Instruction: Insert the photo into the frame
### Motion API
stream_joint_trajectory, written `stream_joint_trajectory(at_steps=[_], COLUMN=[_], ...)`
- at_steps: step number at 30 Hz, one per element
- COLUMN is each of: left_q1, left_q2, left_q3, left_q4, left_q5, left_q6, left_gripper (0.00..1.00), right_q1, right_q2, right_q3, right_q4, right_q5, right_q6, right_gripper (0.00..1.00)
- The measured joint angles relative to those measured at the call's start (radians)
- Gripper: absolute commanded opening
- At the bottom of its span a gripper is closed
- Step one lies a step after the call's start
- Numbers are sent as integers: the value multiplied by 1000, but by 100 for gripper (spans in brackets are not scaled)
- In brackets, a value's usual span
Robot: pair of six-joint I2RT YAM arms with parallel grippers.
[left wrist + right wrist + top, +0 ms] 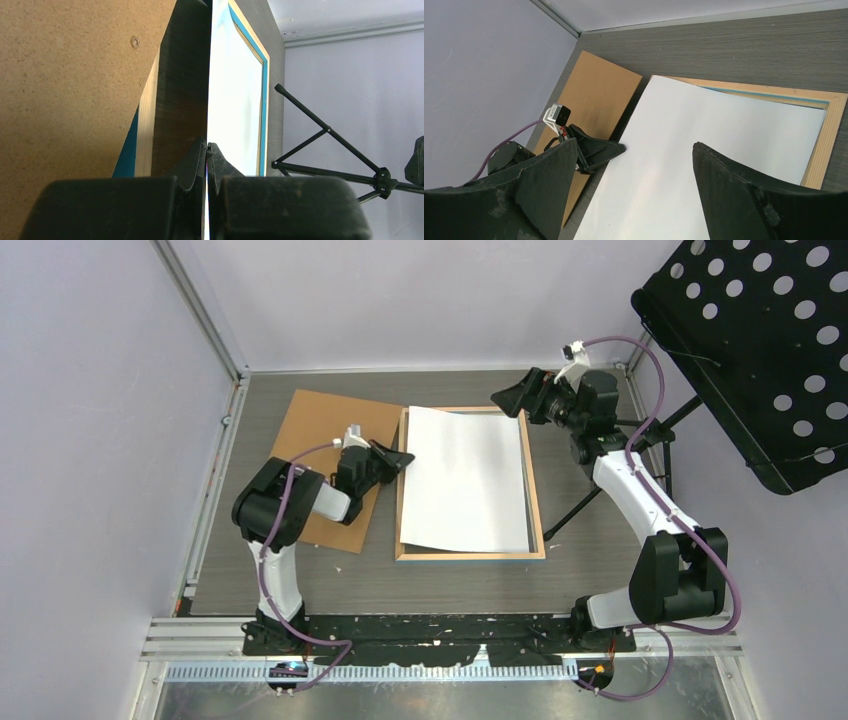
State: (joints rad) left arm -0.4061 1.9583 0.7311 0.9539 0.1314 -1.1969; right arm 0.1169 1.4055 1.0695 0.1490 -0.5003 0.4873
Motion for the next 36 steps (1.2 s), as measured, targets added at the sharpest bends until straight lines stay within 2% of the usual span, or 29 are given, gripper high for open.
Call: stream_joint_trajectory(at_steps=[20,30,36], left_q1=[0,-6,-17], left_q2=[25,25,25], left_q3=[-18,-42,-41], left_q4=[61,60,60], left_q5=[0,4,11], left_q6=[-8,-7,-5], left_gripper=[0,0,0], right_q1=[14,103,137], right_q2=[14,42,113], right_q3=[-2,-14,-21], right_q4=[-10,-90,-193], right_q5=[24,103,165], right_q6=[-54,-266,-418], right_gripper=[91,85,82])
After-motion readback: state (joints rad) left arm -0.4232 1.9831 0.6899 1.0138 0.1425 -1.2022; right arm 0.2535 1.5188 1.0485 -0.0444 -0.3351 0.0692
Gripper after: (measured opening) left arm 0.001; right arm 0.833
